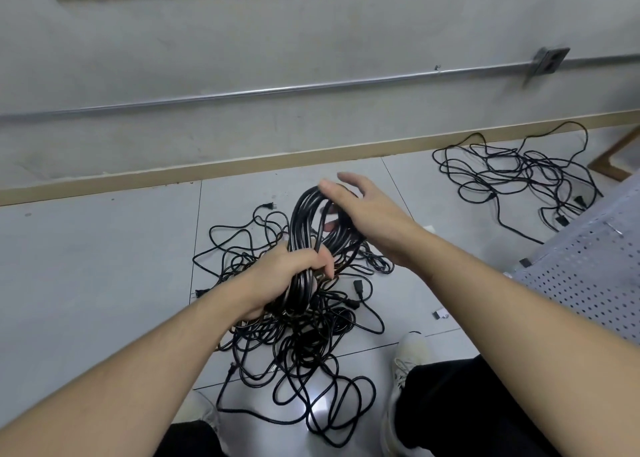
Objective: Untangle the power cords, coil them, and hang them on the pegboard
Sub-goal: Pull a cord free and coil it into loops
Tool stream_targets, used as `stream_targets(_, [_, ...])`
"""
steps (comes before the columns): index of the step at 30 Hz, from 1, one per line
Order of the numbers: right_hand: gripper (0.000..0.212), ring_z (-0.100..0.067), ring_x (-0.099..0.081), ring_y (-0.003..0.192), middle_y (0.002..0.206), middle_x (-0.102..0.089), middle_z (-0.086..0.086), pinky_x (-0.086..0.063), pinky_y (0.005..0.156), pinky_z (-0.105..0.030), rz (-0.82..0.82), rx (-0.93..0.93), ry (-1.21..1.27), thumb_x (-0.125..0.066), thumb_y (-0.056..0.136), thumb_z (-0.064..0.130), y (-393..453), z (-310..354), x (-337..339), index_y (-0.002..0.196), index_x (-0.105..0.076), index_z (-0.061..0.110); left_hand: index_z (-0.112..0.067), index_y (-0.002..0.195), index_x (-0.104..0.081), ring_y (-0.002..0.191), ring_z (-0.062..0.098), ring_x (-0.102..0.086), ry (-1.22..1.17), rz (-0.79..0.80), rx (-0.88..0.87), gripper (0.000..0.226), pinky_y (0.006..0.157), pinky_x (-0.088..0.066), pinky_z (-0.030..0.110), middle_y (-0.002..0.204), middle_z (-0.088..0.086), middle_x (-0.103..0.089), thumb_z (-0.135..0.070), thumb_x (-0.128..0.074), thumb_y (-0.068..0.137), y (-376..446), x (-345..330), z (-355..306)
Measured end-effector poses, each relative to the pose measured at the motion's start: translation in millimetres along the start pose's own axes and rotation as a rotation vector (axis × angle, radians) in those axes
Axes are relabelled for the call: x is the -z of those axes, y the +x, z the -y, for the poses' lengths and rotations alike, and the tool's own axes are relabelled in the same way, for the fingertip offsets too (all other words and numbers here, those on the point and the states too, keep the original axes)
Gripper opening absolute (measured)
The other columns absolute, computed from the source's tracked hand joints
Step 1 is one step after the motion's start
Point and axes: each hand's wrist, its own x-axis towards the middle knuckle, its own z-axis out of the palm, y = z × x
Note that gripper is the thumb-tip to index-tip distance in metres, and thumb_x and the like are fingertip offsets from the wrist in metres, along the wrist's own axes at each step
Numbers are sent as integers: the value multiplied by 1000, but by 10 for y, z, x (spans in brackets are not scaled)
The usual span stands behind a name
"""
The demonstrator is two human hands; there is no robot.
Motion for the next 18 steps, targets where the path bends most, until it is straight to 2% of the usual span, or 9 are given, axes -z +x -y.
stream_targets(1, [82,-10,-74,76,91,-75,3,-53,101,-42,-16,-1,5,-73,78,65,-2,-9,3,146,-41,32,-17,82,-70,78,25,-65,-28,30,-18,30,73,-50,37,101,25,-54,-44,-67,69,1,-9,-7])
stream_targets(2, [78,-11,-71,72,77,-72,3,-55,97,-41,-35,3,20,-77,76,61,4,-20,4,141,-46,32,-14,80,-67,68,17,-59,-62,69,-28,27,65,-46,31,95,19,-55,-39,-67,70,-5,-21,-11])
stream_targets(4, [64,-14,-62,60,67,-66,4,-58,86,-47,-45,28,144,-83,77,47,23,-37,3,132,-56,27,-12,75,-64,65,15,-57,-158,154,-22,23,56,-44,27,86,18,-58,-34,-68,69,4,-38,8])
stream_targets(7, [43,-14,-46,49,58,-58,10,-51,60,-37,5,53,395,-80,86,20,29,-10,-31,125,-61,16,-13,69,-63,65,17,-61,-208,147,-14,16,50,-46,25,88,10,-68,-29,-67,69,0,-33,-29])
stream_targets(11, [34,-14,-39,45,63,-61,7,-40,50,-31,-39,77,490,-79,86,13,34,55,-63,116,-61,16,-19,80,-73,70,19,-59,-153,-36,-19,33,55,-47,28,77,3,-64,-44,-77,59,10,-62,-77])
stream_targets(13, [31,-14,-38,44,67,-58,3,-39,47,-29,-70,74,494,-82,84,15,61,67,-62,109,-63,18,-24,84,-76,73,21,-60,-158,-81,-24,28,59,-48,30,82,1,-67,-44,-79,65,25,-85,-83])
stream_targets(15, [30,-13,-38,44,64,-50,2,-39,46,-28,-65,54,493,-83,83,19,56,69,-62,107,-64,19,-23,81,-74,74,23,-58,-171,-37,-30,22,61,-48,31,87,4,-65,-42,-78,72,-5,-68,-102])
stream_targets(17, [30,-12,-38,45,62,-47,4,-40,46,-27,-51,23,501,-83,84,20,35,56,-60,109,-66,19,-19,75,-67,75,22,-61,-199,89,-17,23,63,-48,31,84,10,-64,-38,-79,73,-57,0,-115])
stream_targets(18, [31,-11,-38,45,62,-47,3,-39,46,-26,-49,6,509,-82,84,19,24,45,-57,110,-66,19,-18,74,-61,84,25,-67,-234,177,-1,23,71,-50,36,93,17,-68,-34,-78,75,-74,24,-110])
